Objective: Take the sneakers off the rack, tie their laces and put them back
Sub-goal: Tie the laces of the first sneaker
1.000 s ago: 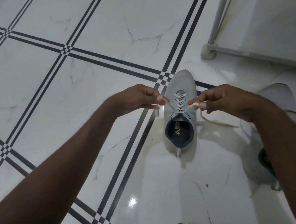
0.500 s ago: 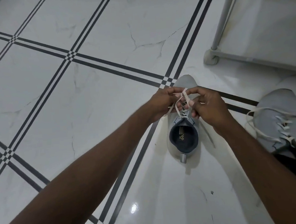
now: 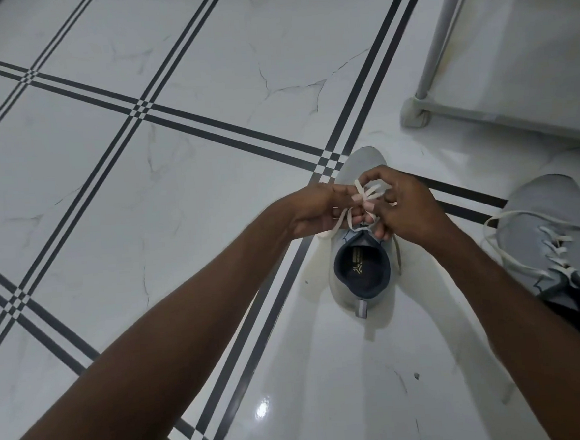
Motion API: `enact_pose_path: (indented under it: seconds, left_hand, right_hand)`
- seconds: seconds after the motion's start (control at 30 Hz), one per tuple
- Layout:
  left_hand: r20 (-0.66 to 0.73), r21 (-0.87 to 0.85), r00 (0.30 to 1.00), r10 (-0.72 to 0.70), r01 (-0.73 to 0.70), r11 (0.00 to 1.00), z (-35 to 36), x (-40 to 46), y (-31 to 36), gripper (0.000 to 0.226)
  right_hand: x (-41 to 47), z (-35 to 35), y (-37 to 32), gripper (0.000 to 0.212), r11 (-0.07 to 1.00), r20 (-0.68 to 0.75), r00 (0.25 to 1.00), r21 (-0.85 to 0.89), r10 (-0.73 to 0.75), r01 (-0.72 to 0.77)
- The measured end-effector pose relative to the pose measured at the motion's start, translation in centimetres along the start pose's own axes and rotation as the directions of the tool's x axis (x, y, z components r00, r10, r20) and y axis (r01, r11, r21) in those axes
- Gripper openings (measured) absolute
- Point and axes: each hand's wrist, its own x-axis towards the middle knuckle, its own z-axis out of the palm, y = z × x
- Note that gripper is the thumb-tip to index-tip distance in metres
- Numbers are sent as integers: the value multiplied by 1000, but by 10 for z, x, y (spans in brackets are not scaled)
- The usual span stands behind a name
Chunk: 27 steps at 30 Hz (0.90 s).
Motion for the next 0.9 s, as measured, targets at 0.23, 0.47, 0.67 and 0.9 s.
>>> enact_pose_path:
  seconds: [0.23,0.47,0.67,0.9]
  left_hand:
    - [-71,108,992,107,-99,989,4,-3,-8,15]
    - [7,934,843,538,-198,298,15,-6,-8,15]
    - [24,990,635,772,-124,71,31,-5,-31,12]
    - [-213,756,795,568,-233,611,21,-14,-29,10]
  right_hand:
    - [1,-7,14,22,968,77,986,192,150,-162]
    - [5,-11,21,7,930,115,960,245,255,-276]
    - [9,-21,15,23,897,309,887,172,342,-406]
    - [-5,-10,15,13,915,65,930,164,361,-367]
